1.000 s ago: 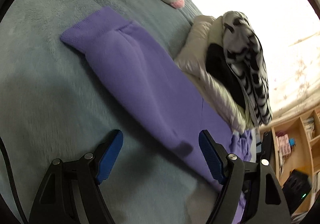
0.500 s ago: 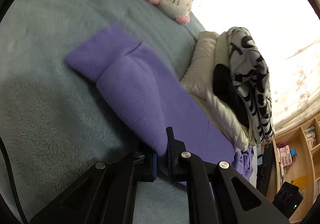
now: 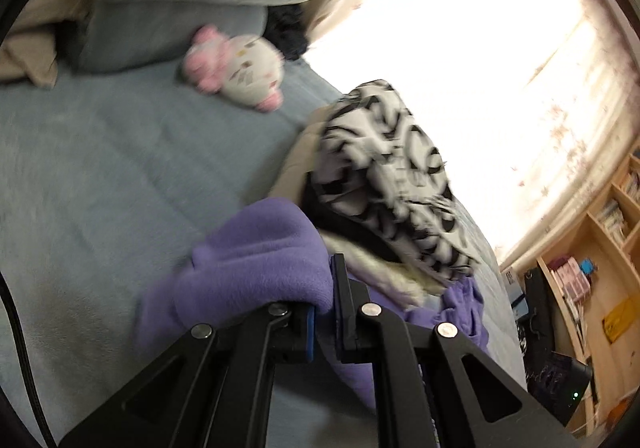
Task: Fold large clothes
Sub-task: 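Fold the held sleeve across the hoodie chest with the left gripper, release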
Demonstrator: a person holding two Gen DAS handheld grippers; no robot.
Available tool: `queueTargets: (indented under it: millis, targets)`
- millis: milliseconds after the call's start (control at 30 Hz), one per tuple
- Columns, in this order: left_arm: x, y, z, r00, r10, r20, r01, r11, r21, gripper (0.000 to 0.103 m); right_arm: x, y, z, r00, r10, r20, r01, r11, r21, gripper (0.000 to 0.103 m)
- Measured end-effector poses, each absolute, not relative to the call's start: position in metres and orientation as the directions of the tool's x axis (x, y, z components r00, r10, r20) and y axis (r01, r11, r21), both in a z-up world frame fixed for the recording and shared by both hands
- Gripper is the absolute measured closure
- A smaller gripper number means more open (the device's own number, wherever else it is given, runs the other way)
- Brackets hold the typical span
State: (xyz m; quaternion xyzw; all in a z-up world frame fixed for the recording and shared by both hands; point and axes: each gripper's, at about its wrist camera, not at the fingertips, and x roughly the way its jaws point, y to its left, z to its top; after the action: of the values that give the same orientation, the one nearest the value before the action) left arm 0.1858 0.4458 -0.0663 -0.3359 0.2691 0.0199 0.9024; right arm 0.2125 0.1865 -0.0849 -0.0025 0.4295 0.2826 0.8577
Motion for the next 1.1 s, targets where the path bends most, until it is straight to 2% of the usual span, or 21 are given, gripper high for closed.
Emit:
queueTargets:
  millis: [233,467,600,700,833,933,967,1033,1067,1100]
  targets:
    - [0.175,0.377,-0.010,0.878,-0.192,-0.439,-0.073,0.851,-0.519,0.099,0.205,0.139,-0.058,0.507,0.484,-0.713,-0.428,0.860,0.279,0.053]
    - [0.172,0.263,0.028,0.845,-0.330,-0.420,0.125,0.887,-0.444,0.099,0.194,0.064,-0.033,0.569,0.434,-0.699,-0.327,0.899,0.293,0.053]
    - [0.178,0.188,0.013,0.769,-0.420,-0.482,0.217,0.881,-0.420,0.099,0.188,0.003,-0.028,0.612,0.346,-0.711,-0.227,0.938,0.261,0.053]
    - [0.181,0.130,-0.023,0.683,-0.461,-0.567,0.270,0.880,-0.390,0.098,0.184,-0.042,-0.035,0.622,0.267,-0.736,-0.130,0.962,0.239,0.053]
    - [0.184,0.081,-0.082,0.567,-0.450,-0.690,0.298,0.893,-0.336,0.097,0.172,-0.098,-0.052,0.614,0.170,-0.771,-0.012,0.978,0.207,0.053]
    - [0.180,0.063,-0.118,0.483,-0.421,-0.768,0.307,0.903,-0.302,0.083,0.165,-0.128,-0.066,0.590,0.126,-0.798,0.047,0.981,0.190,0.053]
    - [0.177,0.063,-0.124,0.470,-0.416,-0.778,0.305,0.904,-0.299,0.075,0.163,-0.136,-0.071,0.580,0.123,-0.805,0.061,0.979,0.194,0.053]
    - [0.168,0.065,-0.128,0.454,-0.434,-0.779,0.309,0.896,-0.319,0.051,0.157,-0.144,-0.075,0.568,0.125,-0.813,0.074,0.977,0.202,0.053]
    - [0.163,0.066,-0.127,0.458,-0.439,-0.773,0.305,0.894,-0.328,0.032,0.156,-0.147,-0.077,0.563,0.132,-0.816,0.077,0.975,0.210,0.053]
    - [0.156,0.071,-0.123,0.475,-0.452,-0.755,0.301,0.890,-0.344,0.024,0.155,-0.147,-0.077,0.563,0.145,-0.814,0.072,0.972,0.223,0.053]
